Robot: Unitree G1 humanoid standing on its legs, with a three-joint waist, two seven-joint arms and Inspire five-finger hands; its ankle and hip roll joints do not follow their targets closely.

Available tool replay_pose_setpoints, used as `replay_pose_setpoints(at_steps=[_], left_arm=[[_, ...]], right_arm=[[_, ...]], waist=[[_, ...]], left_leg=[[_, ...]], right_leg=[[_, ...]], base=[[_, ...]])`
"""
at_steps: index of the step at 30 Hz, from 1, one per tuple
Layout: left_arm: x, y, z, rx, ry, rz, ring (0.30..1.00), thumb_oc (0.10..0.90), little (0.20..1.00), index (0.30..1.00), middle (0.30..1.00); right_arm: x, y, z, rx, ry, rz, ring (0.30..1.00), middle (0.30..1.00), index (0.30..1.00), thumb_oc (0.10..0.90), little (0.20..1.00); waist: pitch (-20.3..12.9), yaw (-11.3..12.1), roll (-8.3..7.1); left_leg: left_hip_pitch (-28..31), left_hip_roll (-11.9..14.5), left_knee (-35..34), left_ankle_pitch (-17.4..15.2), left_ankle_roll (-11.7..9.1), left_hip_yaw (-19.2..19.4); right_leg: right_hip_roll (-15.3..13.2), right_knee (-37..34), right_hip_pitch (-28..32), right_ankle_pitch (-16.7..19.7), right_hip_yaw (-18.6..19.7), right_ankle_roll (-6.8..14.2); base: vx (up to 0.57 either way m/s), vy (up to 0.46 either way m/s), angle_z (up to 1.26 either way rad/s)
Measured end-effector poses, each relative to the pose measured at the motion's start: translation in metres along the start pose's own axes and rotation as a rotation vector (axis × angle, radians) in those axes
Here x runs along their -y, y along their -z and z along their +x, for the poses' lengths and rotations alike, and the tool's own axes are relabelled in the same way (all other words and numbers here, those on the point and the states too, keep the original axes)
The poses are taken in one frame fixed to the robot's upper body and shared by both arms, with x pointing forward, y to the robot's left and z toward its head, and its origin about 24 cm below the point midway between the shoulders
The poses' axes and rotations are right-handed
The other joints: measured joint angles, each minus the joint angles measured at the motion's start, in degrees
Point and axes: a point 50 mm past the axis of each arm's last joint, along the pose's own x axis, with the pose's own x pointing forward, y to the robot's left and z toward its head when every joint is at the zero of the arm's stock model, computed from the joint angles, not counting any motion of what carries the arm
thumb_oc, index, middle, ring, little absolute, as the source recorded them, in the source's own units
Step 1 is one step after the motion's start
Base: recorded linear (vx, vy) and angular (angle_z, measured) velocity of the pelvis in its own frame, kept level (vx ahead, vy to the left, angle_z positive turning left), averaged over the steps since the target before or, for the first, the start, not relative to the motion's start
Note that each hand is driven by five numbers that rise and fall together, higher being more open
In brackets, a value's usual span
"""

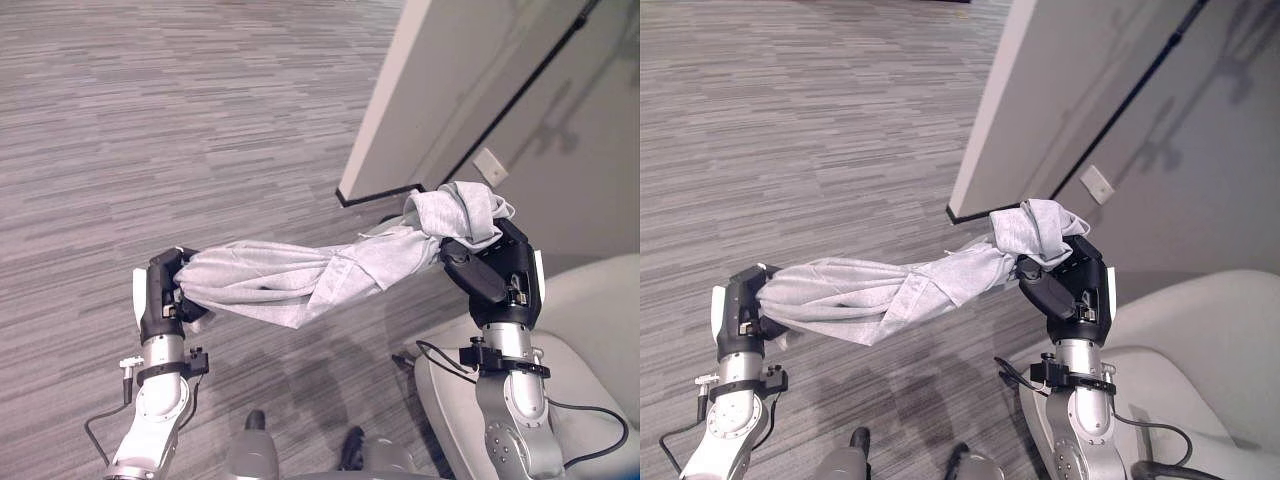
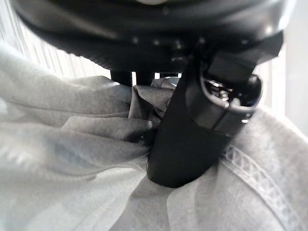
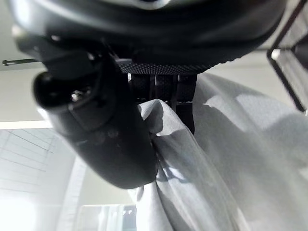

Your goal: Hang the clothes on the sofa on the clothes rack.

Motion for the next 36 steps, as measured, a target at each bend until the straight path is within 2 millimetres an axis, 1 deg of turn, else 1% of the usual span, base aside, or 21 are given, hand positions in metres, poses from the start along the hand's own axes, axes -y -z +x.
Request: replay_pose_setpoints(at_steps=[2,4,5,7,8,9,13,14,16,18,19,21,22,23,25,27,28,30,32,35,36], left_arm=[[0.006,-0.002,0.001,0.008,0.030,-0.012,0.300,0.400,0.300,0.300,0.300],[0.014,-0.003,-0.001,0.003,0.083,-0.034,0.300,0.400,0.300,0.300,0.300],[0.015,-0.002,-0.003,-0.005,0.092,-0.043,0.300,0.400,0.300,0.300,0.300],[0.023,0.000,-0.008,-0.043,0.111,-0.109,0.300,0.400,0.300,0.300,0.300],[0.024,-0.001,-0.009,-0.049,0.118,-0.138,0.300,0.400,0.300,0.300,0.300],[0.025,-0.001,-0.009,-0.054,0.119,-0.151,0.300,0.400,0.300,0.300,0.300],[0.035,-0.004,-0.008,-0.069,0.144,-0.218,0.300,0.400,0.300,0.300,0.300],[0.037,-0.006,-0.006,-0.065,0.151,-0.226,0.300,0.400,0.300,0.300,0.300],[0.042,-0.013,0.001,-0.035,0.176,-0.243,0.300,0.400,0.300,0.300,0.300],[0.041,-0.016,0.005,-0.022,0.169,-0.263,0.300,0.400,0.300,0.300,0.300],[0.041,-0.016,0.005,-0.020,0.165,-0.263,0.300,0.400,0.300,0.300,0.300],[0.040,-0.019,0.008,-0.006,0.153,-0.254,0.300,0.400,0.300,0.300,0.300],[0.039,-0.019,0.009,-0.004,0.149,-0.249,0.300,0.400,0.300,0.300,0.300],[0.037,-0.020,0.012,0.022,0.139,-0.186,0.300,0.400,0.300,0.300,0.300],[0.036,-0.024,0.016,0.074,0.110,-0.088,0.300,0.400,0.300,0.300,0.300],[0.036,-0.027,0.022,0.123,0.082,0.007,0.300,0.400,0.300,0.300,0.300],[0.037,-0.030,0.031,0.166,0.067,0.078,0.300,0.400,0.300,0.300,0.300],[0.038,-0.037,0.047,0.234,0.045,0.171,0.300,0.400,0.300,0.300,0.300],[0.042,-0.051,0.057,0.310,0.017,0.195,0.300,0.400,0.300,0.300,0.300],[0.046,-0.060,0.055,0.351,0.003,0.162,0.300,0.400,0.300,0.300,0.300],[0.046,-0.061,0.056,0.355,0.004,0.164,0.300,0.400,0.300,0.300,0.300]], right_arm=[[0.005,-0.002,-0.001,0.007,0.024,-0.011,0.300,0.300,0.300,0.400,0.300],[0.012,-0.004,-0.003,0.010,0.065,-0.025,0.300,0.300,0.300,0.400,0.300],[0.013,-0.003,-0.004,0.004,0.075,-0.026,0.300,0.300,0.300,0.400,0.300],[0.014,0.004,-0.004,-0.022,0.107,-0.027,0.300,0.300,0.300,0.400,0.300],[0.013,0.006,-0.004,-0.035,0.107,-0.030,0.300,0.300,0.300,0.400,0.300],[0.013,0.006,-0.004,-0.042,0.105,-0.033,0.300,0.300,0.300,0.400,0.300],[0.014,0.016,-0.008,-0.090,0.117,-0.044,0.300,0.300,0.300,0.400,0.300],[0.014,0.015,-0.008,-0.090,0.117,-0.044,0.300,0.300,0.300,0.400,0.300],[0.014,0.013,-0.005,-0.079,0.108,-0.057,0.300,0.300,0.300,0.400,0.300],[0.010,0.010,0.002,-0.061,0.056,-0.080,0.300,0.300,0.300,0.400,0.300],[0.009,0.008,0.004,-0.051,0.043,-0.090,0.300,0.300,0.300,0.400,0.300],[0.007,0.004,0.010,-0.018,0.027,-0.186,0.300,0.300,0.300,0.400,0.300],[0.006,0.002,0.011,-0.004,0.029,-0.210,0.300,0.300,0.300,0.400,0.300],[0.007,-0.001,0.014,0.033,0.056,-0.286,0.300,0.300,0.300,0.400,0.300],[0.006,-0.009,0.024,0.110,0.097,-0.373,0.300,0.300,0.300,0.400,0.300],[0.002,-0.016,0.032,0.182,0.141,-0.431,0.300,0.300,0.300,0.400,0.300],[-0.002,-0.025,0.042,0.256,0.155,-0.478,0.300,0.300,0.300,0.400,0.300],[-0.011,-0.034,0.058,0.348,0.180,-0.546,0.300,0.300,0.300,0.400,0.300],[-0.016,-0.046,0.063,0.449,0.212,-0.612,0.300,0.300,0.300,0.400,0.300],[-0.015,-0.060,0.052,0.534,0.249,-0.669,0.300,0.300,0.300,0.400,0.300],[-0.015,-0.061,0.049,0.545,0.258,-0.681,0.300,0.300,0.300,0.400,0.300]], waist=[[-0.1,-2.9,0.07],[-0.7,-4.8,-0.78],[-0.8,-5.0,-1.07],[-1.2,-5.6,0.45],[-1.1,-4.6,1.85],[-1.1,-4.7,2.65],[-1.5,-6.7,4.54],[-1.8,-6.6,4.61],[-2.0,-6.4,4.81],[-2.5,-5.1,4.70],[-2.6,-5.0,4.84],[-2.7,-4.5,4.44],[-2.7,-4.6,4.02],[-2.6,-4.5,2.82],[-2.4,-3.0,1.83],[-2.6,-2.6,1.62],[-2.4,-1.1,1.83],[-2.5,0.3,2.98],[-2.7,0.3,4.64],[-4.9,1.1,7.83],[-5.1,0.8,7.43]], left_leg=[[0.3,-0.6,-2.0,0.6,-0.2,-1.7],[1.5,-1.9,-4.1,1.1,-1.0,-3.0],[2.0,-2.4,-4.6,1.0,-1.3,-3.4],[3.8,-2.0,-5.9,-0.4,-3.1,-4.0],[4.0,-0.7,-5.6,-1.0,-3.6,-4.0],[4.3,0.2,-5.4,-1.7,-4.5,-3.8],[8.7,4.0,-4.1,-3.6,-6.8,-2.9],[8.5,4.1,-2.7,-4.1,-7.4,-2.2],[4.6,3.8,6.1,-5.5,-9.6,-0.9],[-0.9,4.1,19.4,-5.8,-9.7,1.5],[-1.4,4.3,21.7,-5.7,-9.7,1.7],[-6.9,7.1,34.6,-4.4,-7.5,6.3],[-7.6,8.2,35.8,-4.4,-7.2,7.5],[-9.5,9.3,34.4,-5.2,-6.5,9.4],[-10.1,8.8,25.1,-4.8,-6.5,9.4],[-10.7,4.1,15.6,-5.8,-6.6,3.1],[-10.4,0.3,5.6,-3.5,-6.3,-1.7],[-12.3,-2.8,-2.2,2.5,-6.8,-8.4],[-15.1,-3.0,-3.5,5.5,-6.9,-9.6],[-15.9,-1.9,3.4,5.9,-4.7,-9.0],[-15.7,-3.2,4.5,6.0,-4.5,-8.3]], right_leg=[[2.4,-4.7,-2.2,1.3,3.0,2.0],[1.8,-10.9,-2.7,2.6,3.7,3.9],[1.2,-11.8,-2.5,2.8,3.7,3.7],[1.1,-10.0,-2.9,4.1,-0.4,3.4],[2.1,-9.5,-3.0,4.5,-2.1,3.4],[2.6,-9.5,-2.6,4.1,-3.1,2.8],[6.2,-8.3,1.7,0.6,-4.3,-3.8],[6.3,-8.3,2.2,0.5,-4.3,-4.3],[6.3,-9.3,3.1,-0.3,-4.1,-5.1],[6.1,-10.4,4.7,0.8,-3.0,-7.7],[6.2,-10.4,5.3,0.3,-2.8,-8.5],[6.6,-11.1,7.7,-0.6,-2.1,-10.4],[6.5,-11.5,8.4,-0.8,-2.4,-10.7],[6.4,-12.5,9.8,-1.8,-1.1,-9.7],[6.0,-12.8,10.4,-1.1,1.0,-10.1],[5.7,-14.5,12.2,-1.1,3.4,-9.1],[5.5,-15.4,12.9,-0.6,6.4,-8.5],[6.2,-18.2,16.6,-0.9,9.4,-7.6],[6.9,-18.8,19.2,-1.8,11.0,-7.2],[6.5,-17.4,21.9,-5.9,15.4,-4.5],[5.1,-16.2,22.2,-7.5,16.0,-4.5]], base=[[0.26,0.073,0.41],[0.32,0.020,0.43],[0.31,0.013,0.24],[0.33,-0.011,-0.15],[0.43,-0.018,-0.48],[0.45,0.017,-0.37],[0.34,0.000,-0.01],[0.19,-0.014,-0.02],[0.11,-0.020,0.04],[0.23,-0.062,-0.24],[0.34,-0.063,-0.18],[0.26,0.059,-0.08],[0.26,0.186,-0.03],[0.16,0.147,-0.04],[0.27,0.303,-0.50],[0.42,0.288,-0.67],[0.41,0.189,-1.05],[0.30,0.178,-1.01],[0.24,0.255,-0.63],[0.35,0.336,-0.82],[0.36,0.276,-0.67]])
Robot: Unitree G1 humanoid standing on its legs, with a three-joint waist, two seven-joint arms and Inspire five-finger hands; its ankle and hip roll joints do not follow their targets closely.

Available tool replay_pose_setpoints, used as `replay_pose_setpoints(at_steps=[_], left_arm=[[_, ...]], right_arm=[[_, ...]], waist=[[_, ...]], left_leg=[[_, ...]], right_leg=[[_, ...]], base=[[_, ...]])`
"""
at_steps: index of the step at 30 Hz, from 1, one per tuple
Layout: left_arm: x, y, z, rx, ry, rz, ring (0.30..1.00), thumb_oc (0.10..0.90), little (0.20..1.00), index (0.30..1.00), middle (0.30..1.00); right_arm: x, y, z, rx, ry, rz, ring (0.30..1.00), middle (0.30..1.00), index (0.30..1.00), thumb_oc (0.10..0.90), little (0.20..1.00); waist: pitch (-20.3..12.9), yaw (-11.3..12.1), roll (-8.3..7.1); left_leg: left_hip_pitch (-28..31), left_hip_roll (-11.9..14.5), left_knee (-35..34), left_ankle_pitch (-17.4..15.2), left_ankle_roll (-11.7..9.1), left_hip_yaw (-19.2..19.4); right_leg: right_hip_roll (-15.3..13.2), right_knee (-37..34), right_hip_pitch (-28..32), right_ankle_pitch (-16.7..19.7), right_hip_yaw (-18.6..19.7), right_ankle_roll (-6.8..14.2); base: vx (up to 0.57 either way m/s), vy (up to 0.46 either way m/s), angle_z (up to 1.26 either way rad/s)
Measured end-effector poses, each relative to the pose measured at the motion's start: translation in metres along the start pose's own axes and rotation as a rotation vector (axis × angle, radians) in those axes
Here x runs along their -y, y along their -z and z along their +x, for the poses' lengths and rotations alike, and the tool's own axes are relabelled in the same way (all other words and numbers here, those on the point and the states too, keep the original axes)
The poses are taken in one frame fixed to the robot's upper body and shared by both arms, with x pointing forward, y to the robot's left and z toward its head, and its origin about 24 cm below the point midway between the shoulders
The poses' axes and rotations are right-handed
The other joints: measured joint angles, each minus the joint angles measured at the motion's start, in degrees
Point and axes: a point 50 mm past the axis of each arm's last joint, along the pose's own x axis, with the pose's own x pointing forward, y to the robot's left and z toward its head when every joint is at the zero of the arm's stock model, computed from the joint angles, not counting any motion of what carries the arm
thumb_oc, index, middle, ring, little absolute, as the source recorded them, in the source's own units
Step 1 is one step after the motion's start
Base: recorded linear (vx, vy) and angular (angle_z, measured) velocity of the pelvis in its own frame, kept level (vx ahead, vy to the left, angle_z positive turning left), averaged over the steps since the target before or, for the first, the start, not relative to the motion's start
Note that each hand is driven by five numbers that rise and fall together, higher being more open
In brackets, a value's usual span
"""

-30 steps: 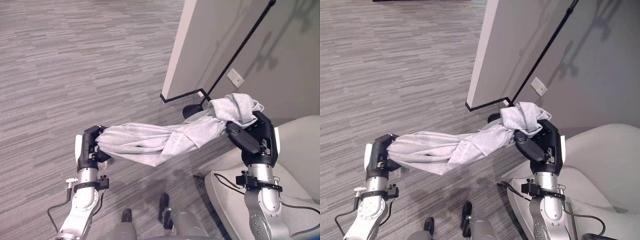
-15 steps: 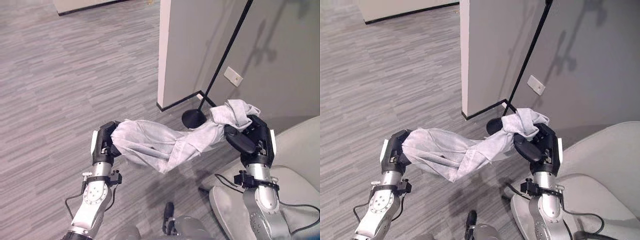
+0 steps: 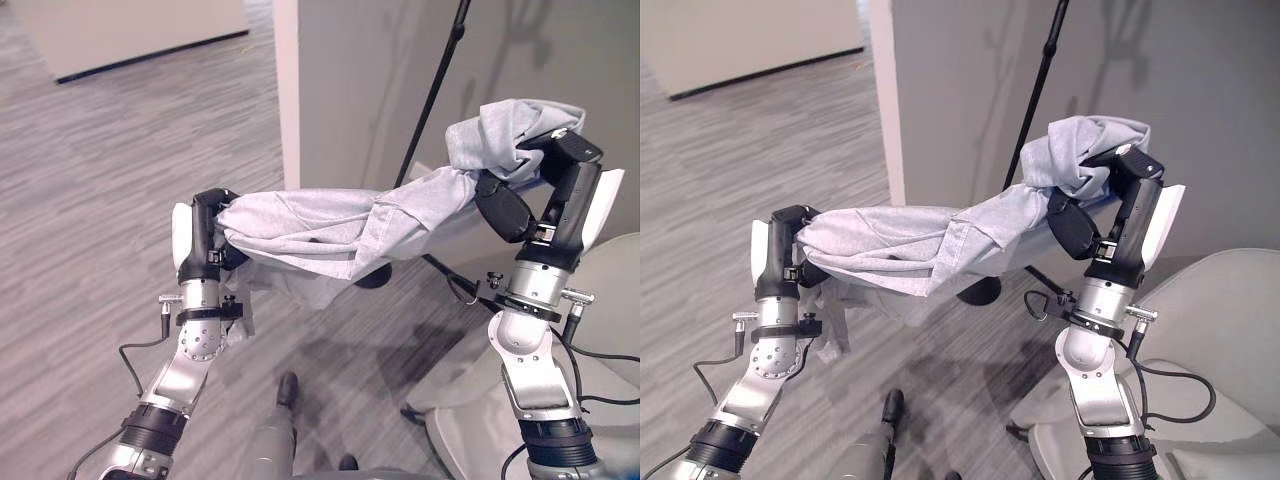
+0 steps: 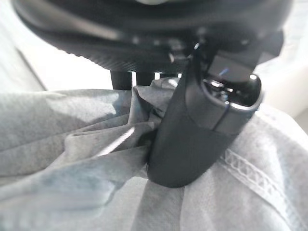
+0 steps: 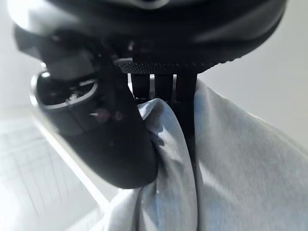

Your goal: Hang the clothes on the sofa on the clothes rack.

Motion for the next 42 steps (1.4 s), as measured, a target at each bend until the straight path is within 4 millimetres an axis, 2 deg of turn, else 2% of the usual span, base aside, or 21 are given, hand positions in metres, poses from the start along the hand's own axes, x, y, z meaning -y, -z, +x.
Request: replay_pose_setpoints(at_steps=[2,3,5,8,9,11,13,14,15,16,17,18,22,27,28,32,35,37,39,40,42], left_arm=[[-0.003,0.000,0.002,0.013,0.005,0.022,0.300,0.400,0.300,0.300,0.300],[-0.005,-0.001,0.003,0.038,0.018,0.065,0.300,0.400,0.300,0.300,0.300],[-0.006,-0.004,0.007,0.069,0.027,0.096,0.300,0.400,0.300,0.300,0.300],[-0.011,-0.013,0.024,0.157,0.054,0.189,0.300,0.400,0.300,0.300,0.300],[-0.013,-0.014,0.026,0.167,0.059,0.203,0.300,0.400,0.300,0.300,0.300],[-0.019,-0.020,0.044,0.229,0.045,0.286,0.300,0.400,0.300,0.300,0.300],[-0.022,-0.036,0.064,0.306,0.018,0.335,0.300,0.400,0.300,0.300,0.300],[-0.022,-0.042,0.069,0.332,0.006,0.338,0.300,0.400,0.300,0.300,0.300],[-0.020,-0.044,0.072,0.347,0.003,0.353,0.300,0.400,0.300,0.300,0.300],[-0.024,-0.051,0.083,0.389,-0.003,0.404,0.300,0.400,0.300,0.300,0.300],[-0.026,-0.056,0.092,0.422,-0.002,0.451,0.300,0.400,0.300,0.300,0.300],[-0.030,-0.061,0.100,0.459,0.009,0.523,0.300,0.400,0.300,0.300,0.300],[-0.012,-0.075,0.115,0.551,0.050,0.637,0.300,0.400,0.300,0.300,0.300],[-0.002,-0.084,0.115,0.635,0.077,0.704,0.300,0.400,0.300,0.300,0.300],[-0.002,-0.088,0.114,0.650,0.072,0.696,0.300,0.400,0.300,0.300,0.300],[-0.004,-0.105,0.111,0.726,0.037,0.685,0.300,0.400,0.300,0.300,0.300],[-0.003,-0.107,0.110,0.740,0.041,0.685,0.300,0.400,0.300,0.300,0.300],[-0.004,-0.110,0.111,0.751,0.035,0.684,0.300,0.400,0.300,0.300,0.300],[-0.005,-0.112,0.114,0.751,0.028,0.690,0.300,0.400,0.300,0.300,0.300],[-0.005,-0.107,0.115,0.731,0.031,0.694,0.300,0.400,0.300,0.300,0.300],[-0.002,-0.097,0.120,0.680,0.054,0.725,0.300,0.400,0.300,0.300,0.300]], right_arm=[[0.002,-0.007,0.000,0.026,0.005,-0.004,0.300,0.300,0.300,0.400,0.300],[0.003,-0.008,-0.002,0.033,0.014,-0.025,0.300,0.300,0.300,0.400,0.300],[0.004,-0.005,-0.005,0.011,0.015,-0.040,0.300,0.300,0.300,0.400,0.300],[0.003,-0.002,-0.003,0.008,0.015,-0.081,0.300,0.300,0.300,0.400,0.300],[0.002,-0.002,-0.002,0.011,0.012,-0.084,0.300,0.300,0.300,0.400,0.300],[-0.015,-0.003,0.017,0.036,0.019,-0.061,0.300,0.300,0.300,0.400,0.300],[-0.025,-0.004,0.033,0.061,0.020,-0.062,0.300,0.300,0.300,0.400,0.300],[-0.024,-0.003,0.037,0.073,0.020,-0.079,0.300,0.300,0.300,0.400,0.300],[-0.025,-0.001,0.038,0.082,0.018,-0.103,0.300,0.300,0.300,0.400,0.300],[-0.027,0.002,0.042,0.092,0.012,-0.131,0.300,0.300,0.300,0.400,0.300],[-0.028,0.003,0.048,0.103,0.012,-0.145,0.300,0.300,0.300,0.400,0.300],[-0.029,0.004,0.054,0.119,0.009,-0.166,0.300,0.300,0.300,0.400,0.300],[-0.024,0.005,0.075,0.142,0.095,-0.215,0.300,0.300,0.300,0.400,0.300],[-0.013,0.013,0.091,0.132,0.128,-0.323,0.300,0.300,0.300,0.400,0.300],[-0.010,0.012,0.093,0.151,0.141,-0.357,0.300,0.300,0.300,0.400,0.300],[-0.008,0.011,0.096,0.161,0.152,-0.375,0.300,0.300,0.300,0.400,0.300],[-0.004,0.014,0.105,0.174,0.164,-0.413,0.300,0.300,0.300,0.400,0.300],[0.004,0.017,0.115,0.166,0.189,-0.438,0.300,0.300,0.300,0.400,0.300],[0.010,0.023,0.121,0.156,0.185,-0.469,0.300,0.300,0.300,0.400,0.300],[0.008,0.026,0.125,0.148,0.171,-0.480,0.300,0.300,0.300,0.400,0.300],[-0.002,0.026,0.128,0.152,0.133,-0.478,0.300,0.300,0.300,0.400,0.300]], waist=[[-0.3,-0.7,-1.12],[-0.4,-0.9,-1.24],[-0.6,-1.5,-1.93],[-0.3,-1.0,-2.43],[-0.2,-0.8,-2.42],[1.1,0.7,-1.87],[1.4,0.7,-1.36],[1.5,0.6,-1.10],[1.6,0.2,-1.28],[2.0,-1.1,-4.36],[2.3,-1.4,-5.12],[2.1,-0.1,-5.46],[1.6,-4.5,-5.70],[1.6,-4.3,-5.25],[1.3,-4.1,-4.76],[0.2,-3.4,-3.50],[0.3,-3.3,-4.20],[0.6,-3.2,-4.96],[1.4,-2.5,-6.42],[1.5,-2.2,-6.51],[1.7,-2.9,-6.24]], left_leg=[[2.2,-3.7,-0.4,1.9,0.6,2.5],[4.3,-5.5,-1.8,4.6,3.9,3.4],[6.9,-7.3,-4.2,3.5,5.1,3.5],[11.1,-9.4,-5.8,4.4,6.7,3.9],[11.8,-9.5,-6.0,4.5,6.8,4.3],[13.5,-9.4,-2.5,1.4,11.0,7.4],[14.7,-9.2,-2.5,-1.5,10.7,7.7],[15.9,-8.7,-3.8,-2.4,9.2,7.7],[16.1,-7.8,-4.2,-5.1,4.5,8.3],[13.3,-7.7,4.9,-10.6,5.6,10.7],[11.2,-6.4,15.0,-12.4,12.5,9.3],[14.0,-6.6,13.4,-15.5,7.1,5.8],[19.9,-7.4,1.6,-8.6,8.3,2.2],[27.4,-8.1,-3.8,-9.2,7.0,0.6],[29.3,-7.3,-4.8,-10.1,5.7,0.4],[31.3,-3.9,-4.6,-10.8,2.9,2.1],[26.0,-3.8,9.9,-13.5,-2.0,5.9],[21.1,-1.1,17.0,-15.8,-1.4,8.3],[16.9,4.1,21.9,-13.7,-2.1,8.4],[16.2,6.0,22.1,-10.3,-4.6,6.9],[16.0,5.5,25.6,-8.2,-6.4,9.1]], right_leg=[[-4.4,4.5,-0.5,-2.3,1.3,0.8],[-6.5,7.7,-0.9,-2.8,1.6,2.1],[-7.8,13.8,-2.3,-2.7,2.0,2.6],[-9.3,35.9,-9.2,-1.4,2.6,5.6],[-9.3,38.1,-9.8,-1.5,2.6,5.9],[-13.2,46.7,-13.4,0.4,-0.7,7.3],[-15.5,47.3,-15.9,0.6,-5.4,7.6],[-14.3,46.1,-16.2,0.2,-6.9,7.0],[-12.6,43.2,-16.2,-0.4,-7.6,6.2],[-13.5,37.9,-16.7,-0.6,-9.0,6.5],[-14.1,36.3,-17.3,-1.4,-9.0,7.7],[-14.6,31.5,-18.9,-1.5,-8.5,9.3],[-10.2,10.5,-19.8,4.0,-13.1,10.4],[-6.9,4.1,-15.9,12.1,-13.7,3.9],[-6.3,1.7,-13.0,16.1,-14.4,3.0],[-2.4,-1.2,-9.5,16.1,-14.5,0.1],[-2.3,-4.5,-5.9,15.8,-13.6,-0.8],[-2.2,-5.2,-5.3,14.8,-12.5,-2.0],[-2.2,-5.0,-5.3,14.5,-11.3,-2.2],[-2.0,-3.2,-6.1,14.0,-11.0,-1.8],[-1.5,1.8,-7.6,12.3,-13.4,-2.0]], base=[[0.33,0.238,-0.59],[0.31,0.241,-0.30],[0.29,0.262,-0.08],[0.19,0.340,0.04],[0.10,0.310,-0.10],[0.17,0.181,-0.48],[0.28,0.090,-0.29],[0.30,-0.003,-0.01],[0.29,-0.074,0.19],[0.27,-0.124,0.19],[0.28,-0.158,-0.33],[0.31,-0.169,-0.55],[0.24,-0.137,0.31],[0.29,-0.157,0.19],[0.25,-0.199,0.04],[0.19,-0.174,-0.08],[0.08,-0.174,-0.12],[0.03,-0.152,-0.03],[0.02,-0.102,-0.21],[0.06,-0.069,-0.62],[0.12,0.000,-0.45]])
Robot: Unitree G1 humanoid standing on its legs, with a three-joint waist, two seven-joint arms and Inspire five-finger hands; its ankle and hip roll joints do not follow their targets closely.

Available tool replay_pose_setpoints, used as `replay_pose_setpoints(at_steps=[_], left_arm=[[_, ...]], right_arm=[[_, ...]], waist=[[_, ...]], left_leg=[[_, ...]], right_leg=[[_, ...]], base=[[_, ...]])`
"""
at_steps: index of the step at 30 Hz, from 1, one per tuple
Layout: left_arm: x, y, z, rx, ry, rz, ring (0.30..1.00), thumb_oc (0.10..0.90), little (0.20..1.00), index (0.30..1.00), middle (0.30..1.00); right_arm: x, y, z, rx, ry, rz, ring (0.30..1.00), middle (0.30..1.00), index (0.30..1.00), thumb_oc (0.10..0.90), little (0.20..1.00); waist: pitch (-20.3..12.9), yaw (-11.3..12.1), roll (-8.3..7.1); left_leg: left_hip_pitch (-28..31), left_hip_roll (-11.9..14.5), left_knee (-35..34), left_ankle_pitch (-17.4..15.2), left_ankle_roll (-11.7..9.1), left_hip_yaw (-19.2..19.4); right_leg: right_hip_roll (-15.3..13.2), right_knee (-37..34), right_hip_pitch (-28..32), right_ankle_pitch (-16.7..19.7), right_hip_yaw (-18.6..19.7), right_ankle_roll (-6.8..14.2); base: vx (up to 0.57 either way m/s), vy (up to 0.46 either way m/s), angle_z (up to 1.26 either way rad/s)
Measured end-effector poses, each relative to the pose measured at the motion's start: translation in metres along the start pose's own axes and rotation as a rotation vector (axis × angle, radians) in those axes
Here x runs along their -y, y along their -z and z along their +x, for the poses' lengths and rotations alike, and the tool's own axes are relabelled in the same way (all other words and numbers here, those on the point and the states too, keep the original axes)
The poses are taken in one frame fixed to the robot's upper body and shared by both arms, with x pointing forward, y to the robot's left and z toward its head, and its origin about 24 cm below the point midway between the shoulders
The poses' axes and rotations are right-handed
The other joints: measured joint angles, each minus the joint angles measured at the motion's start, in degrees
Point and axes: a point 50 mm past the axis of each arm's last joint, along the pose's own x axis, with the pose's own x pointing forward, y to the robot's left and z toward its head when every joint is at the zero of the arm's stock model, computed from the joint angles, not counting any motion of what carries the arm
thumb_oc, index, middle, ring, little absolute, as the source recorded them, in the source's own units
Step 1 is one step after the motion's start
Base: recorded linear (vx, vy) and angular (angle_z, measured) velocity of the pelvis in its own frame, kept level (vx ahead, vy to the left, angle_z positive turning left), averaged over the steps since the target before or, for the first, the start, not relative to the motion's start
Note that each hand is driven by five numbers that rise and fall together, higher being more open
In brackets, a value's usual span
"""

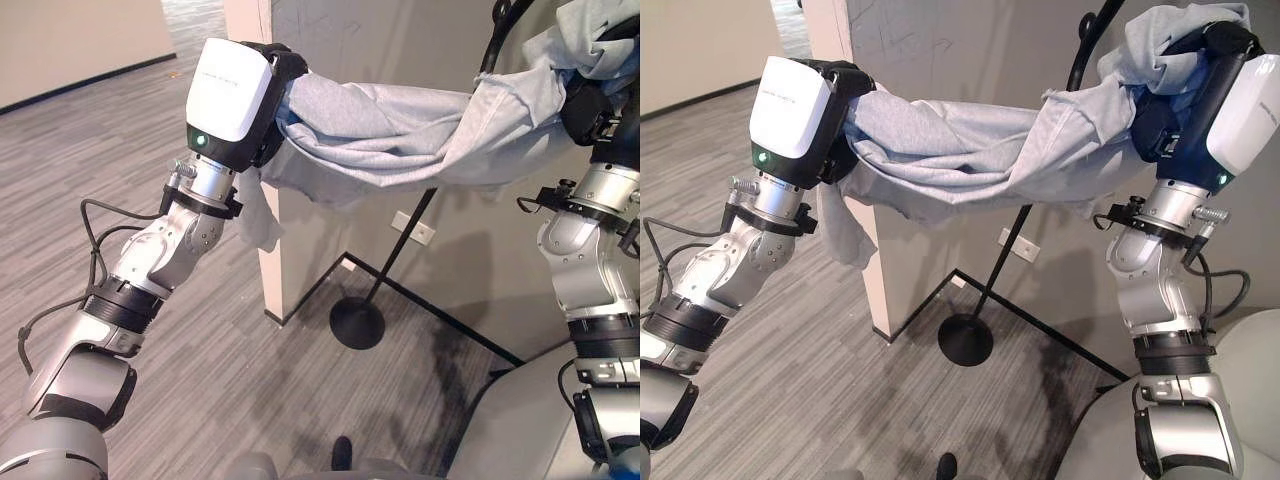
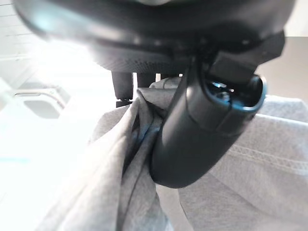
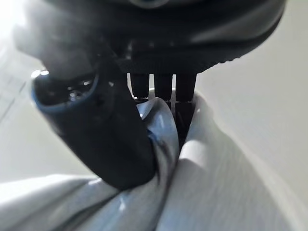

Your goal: Hang the clothes on the sofa on the clothes rack.

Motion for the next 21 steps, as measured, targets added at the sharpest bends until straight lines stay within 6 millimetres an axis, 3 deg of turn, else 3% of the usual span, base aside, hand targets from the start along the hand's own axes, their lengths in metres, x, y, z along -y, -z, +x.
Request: replay_pose_setpoints(at_steps=[1,2,3,4,5,6,7,8,9,12,13,15,17,19,20,21], left_arm=[[0.003,0.002,0.000,-0.012,0.011,0.009,0.300,0.400,0.300,0.300,0.300],[0.008,0.007,0.001,-0.032,0.041,0.034,0.300,0.400,0.300,0.300,0.300],[0.009,0.006,0.002,-0.028,0.047,0.040,0.300,0.400,0.300,0.300,0.300],[0.008,0.000,0.009,0.006,0.044,0.043,0.300,0.400,0.300,0.300,0.300],[0.008,-0.006,0.014,0.037,0.042,0.043,0.300,0.400,0.300,0.300,0.300],[0.007,-0.011,0.019,0.066,0.041,0.043,0.300,0.400,0.300,0.300,0.300],[0.006,-0.018,0.025,0.101,0.035,0.041,0.300,0.400,0.300,0.300,0.300],[0.005,-0.022,0.030,0.115,0.019,0.035,0.300,0.400,0.300,0.300,0.300],[0.006,-0.024,0.031,0.121,0.019,0.038,0.300,0.400,0.300,0.300,0.300],[0.004,-0.022,0.037,0.106,0.010,0.059,0.300,0.400,0.300,0.300,0.300],[0.001,-0.022,0.040,0.104,0.001,0.067,0.300,0.400,0.300,0.300,0.300],[-0.006,-0.020,0.046,0.109,-0.020,0.089,0.300,0.400,0.300,0.300,0.300],[-0.014,-0.010,0.046,0.097,-0.023,0.134,0.300,0.400,0.300,0.300,0.300],[-0.018,-0.007,0.047,0.097,-0.028,0.151,0.300,0.400,0.300,0.300,0.300],[-0.019,-0.007,0.048,0.099,-0.034,0.151,0.300,0.400,0.300,0.300,0.300],[-0.020,-0.008,0.050,0.100,-0.043,0.151,0.300,0.400,0.300,0.300,0.300]], right_arm=[[-0.003,-0.001,0.002,0.013,-0.011,-0.007,0.300,0.300,0.300,0.400,0.300],[-0.007,-0.007,0.009,0.030,-0.015,-0.006,0.300,0.300,0.300,0.400,0.300],[-0.005,-0.008,0.011,0.031,-0.003,-0.003,0.300,0.300,0.300,0.400,0.300],[0.001,-0.004,0.018,0.039,0.028,-0.033,0.300,0.300,0.300,0.400,0.300],[0.006,0.001,0.024,0.041,0.039,-0.067,0.300,0.300,0.300,0.400,0.300],[0.008,0.005,0.030,0.037,0.047,-0.096,0.300,0.300,0.300,0.400,0.300],[0.010,0.010,0.040,0.025,0.050,-0.137,0.300,0.300,0.300,0.400,0.300],[0.012,0.010,0.048,0.026,0.062,-0.160,0.300,0.300,0.300,0.400,0.300],[0.010,0.012,0.048,0.021,0.050,-0.175,0.300,0.300,0.300,0.400,0.300],[0.007,0.013,0.050,0.012,0.025,-0.178,0.300,0.300,0.300,0.400,0.300],[0.007,0.013,0.050,0.011,0.024,-0.180,0.300,0.300,0.300,0.400,0.300],[0.005,0.014,0.049,0.007,0.014,-0.187,0.300,0.300,0.300,0.400,0.300],[0.000,0.011,0.047,0.018,-0.026,-0.187,0.300,0.300,0.300,0.400,0.300],[-0.002,0.012,0.046,0.010,-0.037,-0.199,0.300,0.300,0.300,0.400,0.300],[-0.002,0.013,0.045,0.005,-0.038,-0.199,0.300,0.300,0.300,0.400,0.300],[-0.003,0.013,0.044,0.001,-0.040,-0.199,0.300,0.300,0.300,0.400,0.300]], waist=[[0.1,0.3,-0.11],[0.2,1.3,-0.96],[0.2,1.3,-1.00],[0.4,1.2,-1.38],[0.6,1.7,-1.57],[0.7,1.8,-1.22],[0.5,2.5,0.14],[0.4,2.7,3.49],[0.3,3.5,4.20],[0.1,1.6,3.92],[0.1,1.4,3.89],[0.2,2.2,3.78],[0.3,3.7,3.93],[0.6,3.3,4.18],[0.9,3.4,4.44],[1.2,3.7,4.65]], left_leg=[[-0.4,0.1,1.9,0.3,-0.2,0.3],[-3.2,-1.3,8.6,1.3,0.8,-0.2],[-4.3,-1.6,8.3,-2.1,2.7,-0.8],[-5.8,-4.3,0.7,-5.5,4.6,-2.1],[-6.0,-5.9,-7.5,-5.1,5.6,-3.6],[-7.3,-7.8,-13.0,-4.2,7.1,-4.2],[-7.0,-9.3,-24.0,0.8,8.0,-7.5],[-6.1,-8.6,-29.2,7.0,7.4,-9.0],[-4.6,-8.1,-30.2,10.6,8.6,-7.6],[-2.6,-10.3,-31.3,10.0,9.3,-6.6],[-1.7,-10.9,-32.2,10.3,9.1,-6.0],[-0.3,-11.0,-33.2,10.4,10.9,-3.7],[1.4,-10.4,-32.9,9.2,12.5,-0.8],[3.7,-9.7,-33.2,8.5,12.9,-0.2],[4.5,-8.7,-33.2,8.3,13.0,0.5],[5.6,-8.2,-32.9,7.4,13.1,0.9]], right_leg=[[-0.1,1.3,-0.2,-1.1,-1.3,-0.5],[-1.5,-2.0,2.6,-1.5,-1.4,0.5],[-1.9,-3.2,3.0,-0.7,-1.0,0.6],[-2.6,-4.3,2.9,-1.0,-0.3,0.4],[-3.6,-4.4,2.3,-0.7,0.5,0.8],[-3.9,-4.9,2.1,-0.5,1.0,1.0],[-4.0,-4.2,1.0,-0.5,2.5,2.6],[-2.2,-3.7,1.2,-1.0,3.5,4.1],[-1.8,-3.5,1.6,-1.3,5.7,5.3],[-3.9,-2.5,2.6,-2.8,6.2,6.3],[-4.4,-2.2,3.0,-3.4,6.1,6.6],[-5.1,-0.4,2.5,-4.2,5.5,7.8],[-5.2,6.5,-0.3,-6.2,5.3,9.4],[-5.8,13.1,-1.8,-7.3,4.5,10.4],[-6.6,16.3,-2.7,-8.1,2.8,11.0],[-9.4,20.4,-3.7,-8.4,-0.2,10.4]], base=[[0.13,0.083,-0.51],[0.15,0.080,-0.56],[0.14,0.094,-0.43],[0.18,0.080,-0.17],[0.10,0.059,-0.14],[0.15,0.079,-0.48],[0.13,0.083,-0.58],[0.25,0.137,-0.93],[0.15,0.081,-0.74],[0.17,0.071,-0.24],[0.14,0.088,-0.17],[0.13,0.094,-0.45],[0.09,0.075,-0.70],[0.07,-0.044,-0.28],[0.07,-0.129,-0.33],[0.10,-0.192,-0.23]])
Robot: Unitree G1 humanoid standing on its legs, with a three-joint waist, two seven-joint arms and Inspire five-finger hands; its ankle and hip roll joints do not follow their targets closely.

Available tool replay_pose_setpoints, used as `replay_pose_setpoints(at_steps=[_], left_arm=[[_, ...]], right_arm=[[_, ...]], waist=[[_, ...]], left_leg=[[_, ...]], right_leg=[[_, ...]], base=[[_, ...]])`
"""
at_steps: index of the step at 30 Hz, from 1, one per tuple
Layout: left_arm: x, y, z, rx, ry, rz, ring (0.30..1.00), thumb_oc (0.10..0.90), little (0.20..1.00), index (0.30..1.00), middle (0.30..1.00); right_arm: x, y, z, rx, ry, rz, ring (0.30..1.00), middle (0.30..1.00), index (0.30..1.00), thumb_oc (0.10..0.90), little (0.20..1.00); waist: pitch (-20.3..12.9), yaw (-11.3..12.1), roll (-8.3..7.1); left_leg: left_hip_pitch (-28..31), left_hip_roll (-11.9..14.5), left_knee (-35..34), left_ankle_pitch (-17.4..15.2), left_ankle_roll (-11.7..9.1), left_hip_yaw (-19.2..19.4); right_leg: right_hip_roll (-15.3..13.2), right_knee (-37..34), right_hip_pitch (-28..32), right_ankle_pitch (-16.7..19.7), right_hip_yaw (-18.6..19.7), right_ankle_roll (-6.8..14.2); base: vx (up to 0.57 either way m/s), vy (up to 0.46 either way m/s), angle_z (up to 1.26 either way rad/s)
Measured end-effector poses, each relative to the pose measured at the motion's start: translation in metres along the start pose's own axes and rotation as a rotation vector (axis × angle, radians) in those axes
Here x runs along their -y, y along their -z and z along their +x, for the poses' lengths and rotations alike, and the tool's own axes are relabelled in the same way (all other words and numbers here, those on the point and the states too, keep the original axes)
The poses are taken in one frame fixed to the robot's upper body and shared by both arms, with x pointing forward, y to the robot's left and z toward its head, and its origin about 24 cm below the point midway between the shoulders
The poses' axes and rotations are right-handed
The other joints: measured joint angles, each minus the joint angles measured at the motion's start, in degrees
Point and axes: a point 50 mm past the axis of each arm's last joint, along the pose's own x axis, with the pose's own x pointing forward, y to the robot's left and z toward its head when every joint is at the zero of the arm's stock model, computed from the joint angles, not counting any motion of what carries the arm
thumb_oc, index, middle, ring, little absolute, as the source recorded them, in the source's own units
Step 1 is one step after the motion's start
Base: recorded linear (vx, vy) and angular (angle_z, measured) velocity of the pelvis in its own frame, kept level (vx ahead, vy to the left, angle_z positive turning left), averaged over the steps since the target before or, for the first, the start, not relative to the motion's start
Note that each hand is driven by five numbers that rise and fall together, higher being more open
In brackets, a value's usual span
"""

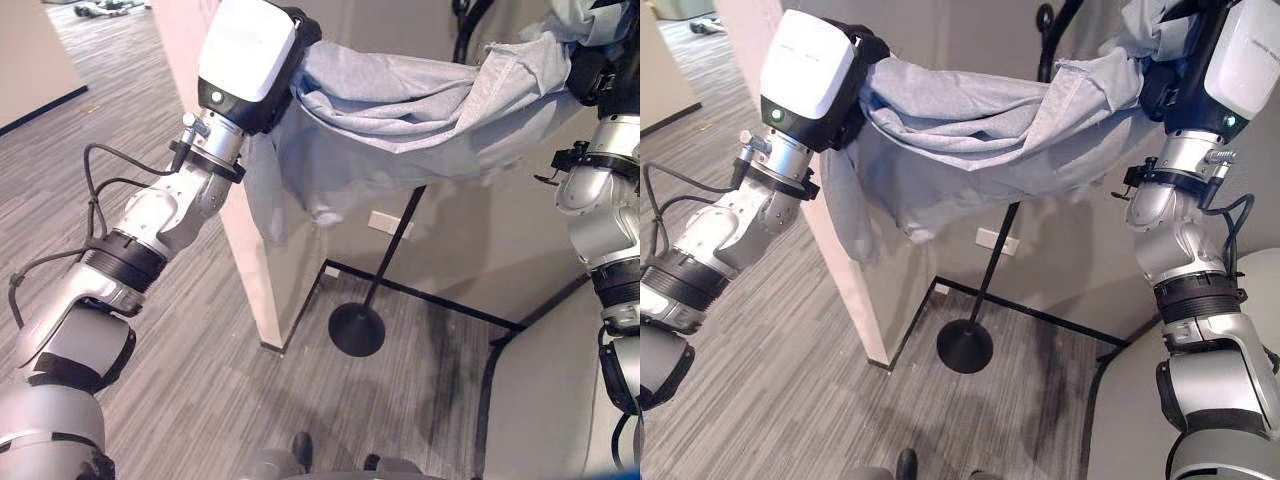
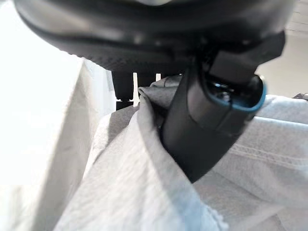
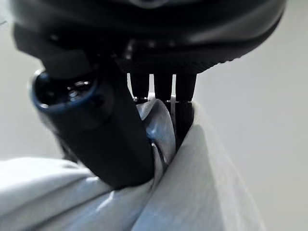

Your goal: Hang the clothes on the sofa on the clothes rack.

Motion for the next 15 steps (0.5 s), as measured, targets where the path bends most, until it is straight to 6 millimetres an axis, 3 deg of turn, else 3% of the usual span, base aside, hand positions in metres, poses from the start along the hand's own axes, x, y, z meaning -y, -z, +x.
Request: replay_pose_setpoints(at_steps=[2,5,8,9,10,11,12,13,15], left_arm=[[-0.0030,-0.0006,0.0026,0.000,-0.021,-0.001,0.300,0.400,0.300,0.300,0.300],[-0.0055,-0.0017,0.0046,0.001,-0.052,-0.002,0.300,0.400,0.300,0.300,0.300],[-0.0059,-0.0009,0.0045,-0.004,-0.061,0.002,0.300,0.400,0.300,0.300,0.300],[-0.0061,0.0006,0.0043,-0.007,-0.060,0.007,0.300,0.400,0.300,0.300,0.300],[-0.0062,0.0015,0.0043,-0.009,-0.059,0.010,0.300,0.400,0.300,0.300,0.300],[-0.0043,0.0021,0.0013,-0.019,-0.062,0.005,0.300,0.400,0.300,0.300,0.300],[-0.0049,0.0028,0.0013,-0.019,-0.065,0.008,0.300,0.400,0.300,0.300,0.300],[-0.0049,0.0030,0.0013,-0.020,-0.065,0.008,0.300,0.400,0.300,0.300,0.300],[-0.0022,0.0028,0.0013,-0.021,-0.057,0.005,0.300,0.400,0.300,0.300,0.300]], right_arm=[[0.0033,0.0010,0.0022,-0.006,0.018,0.003,0.300,0.300,0.300,0.400,0.300],[0.0093,0.0029,0.0053,-0.016,0.058,0.007,0.300,0.300,0.300,0.400,0.300],[0.0083,0.0039,0.0033,-0.017,0.051,0.004,0.300,0.300,0.300,0.400,0.300],[0.0078,0.0041,0.0026,-0.016,0.047,0.004,0.300,0.300,0.300,0.400,0.300],[0.0075,0.0041,0.0024,-0.016,0.045,0.003,0.300,0.300,0.300,0.400,0.300],[0.0079,0.0023,0.0024,-0.009,0.045,0.009,0.300,0.300,0.300,0.400,0.300],[0.0090,0.0005,0.0038,-0.005,0.052,0.015,0.300,0.300,0.300,0.400,0.300],[0.0085,0.0014,0.0033,-0.008,0.049,0.013,0.300,0.300,0.300,0.400,0.300],[0.0069,0.0052,0.0021,-0.025,0.036,0.009,0.300,0.300,0.300,0.400,0.300]], waist=[[0.0,-0.9,-0.13],[0.0,-1.6,-0.79],[0.1,-1.5,-2.23],[-0.1,-0.6,-3.77],[-0.1,0.1,-4.83],[-0.2,1.6,-4.96],[-0.5,1.6,-4.40],[-0.9,1.0,-3.57],[-1.2,-0.8,-3.01]], left_leg=[[0.4,-0.1,0.2,-1.0,-0.2,-1.3],[0.2,-0.4,0.6,-1.6,-1.2,-3.6],[0.2,-0.3,0.8,-2.1,-2.9,-4.8],[0.6,-0.3,0.3,-2.3,-4.3,-4.8],[1.2,-0.4,-0.1,-2.6,-5.2,-4.5],[2.1,1.1,-1.1,-2.9,-6.7,-4.2],[1.6,3.1,-1.5,-2.9,-8.0,-4.4],[1.3,5.3,-2.8,-2.2,-9.1,-4.9],[1.0,8.2,-3.6,-1.8,-9.9,-5.7]], right_leg=[[-4.4,-1.6,0.6,0.1,-0.3,0.1],[-9.6,-14.0,4.0,3.2,2.8,4.4],[-11.0,-19.9,4.9,8.0,5.6,4.8],[-10.5,-21.6,4.6,12.6,5.3,4.6],[-9.9,-22.0,4.5,14.8,5.2,4.4],[-8.5,-24.9,6.5,12.2,3.4,4.3],[-6.2,-26.9,7.0,11.8,3.3,3.8],[-3.6,-27.4,6.7,11.6,2.7,3.4],[-1.0,-27.4,6.6,10.9,1.8,2.2]], base=[[0.12,-0.244,0.08],[0.14,-0.267,0.36],[0.18,-0.305,0.24],[0.18,-0.282,0.08],[0.15,-0.250,-0.24],[0.06,-0.147,-0.28],[0.07,-0.222,-0.22],[0.03,-0.180,0.05],[0.01,-0.128,0.14]])
